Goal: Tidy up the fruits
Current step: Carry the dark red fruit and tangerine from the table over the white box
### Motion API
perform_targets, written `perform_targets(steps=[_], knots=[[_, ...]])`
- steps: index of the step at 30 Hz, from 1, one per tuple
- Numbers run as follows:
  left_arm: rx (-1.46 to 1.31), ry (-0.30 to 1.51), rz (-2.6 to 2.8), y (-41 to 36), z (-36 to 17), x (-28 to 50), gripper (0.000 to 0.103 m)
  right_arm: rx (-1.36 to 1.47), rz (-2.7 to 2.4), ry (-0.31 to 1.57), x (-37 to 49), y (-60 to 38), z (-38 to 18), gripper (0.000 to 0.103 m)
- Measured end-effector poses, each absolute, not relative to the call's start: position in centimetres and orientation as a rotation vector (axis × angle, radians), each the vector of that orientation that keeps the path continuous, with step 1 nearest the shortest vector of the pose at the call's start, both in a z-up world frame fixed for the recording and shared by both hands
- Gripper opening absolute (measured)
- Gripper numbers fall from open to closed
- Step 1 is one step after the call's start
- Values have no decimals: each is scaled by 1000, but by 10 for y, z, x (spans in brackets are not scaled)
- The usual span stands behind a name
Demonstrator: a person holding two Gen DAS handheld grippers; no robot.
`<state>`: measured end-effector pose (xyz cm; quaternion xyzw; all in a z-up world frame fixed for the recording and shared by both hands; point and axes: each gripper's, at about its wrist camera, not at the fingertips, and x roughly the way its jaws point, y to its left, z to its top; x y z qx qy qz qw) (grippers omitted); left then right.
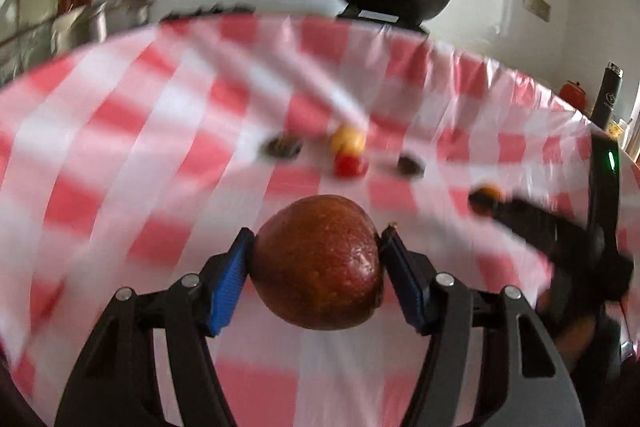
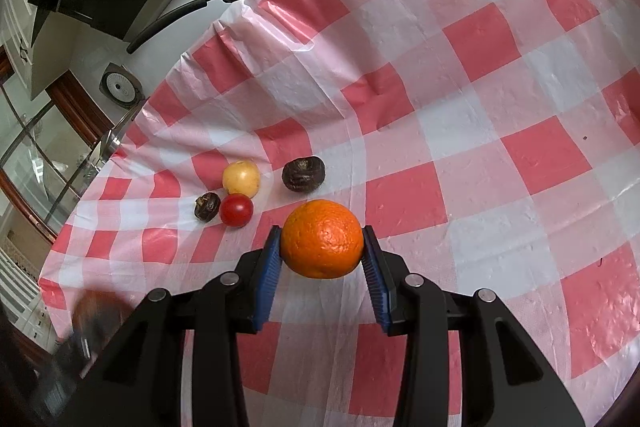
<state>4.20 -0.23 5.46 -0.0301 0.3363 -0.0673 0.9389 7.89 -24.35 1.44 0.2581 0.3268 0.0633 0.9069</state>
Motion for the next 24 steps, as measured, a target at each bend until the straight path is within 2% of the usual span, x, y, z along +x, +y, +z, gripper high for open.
perform_targets(steps=[8, 24], knots=[[-97, 711, -90, 38, 50, -30, 65, 492, 139, 713, 73, -233, 16, 40], [-135, 684, -32, 97, 44, -126, 65, 369, 382, 752, -71, -111, 45, 40]])
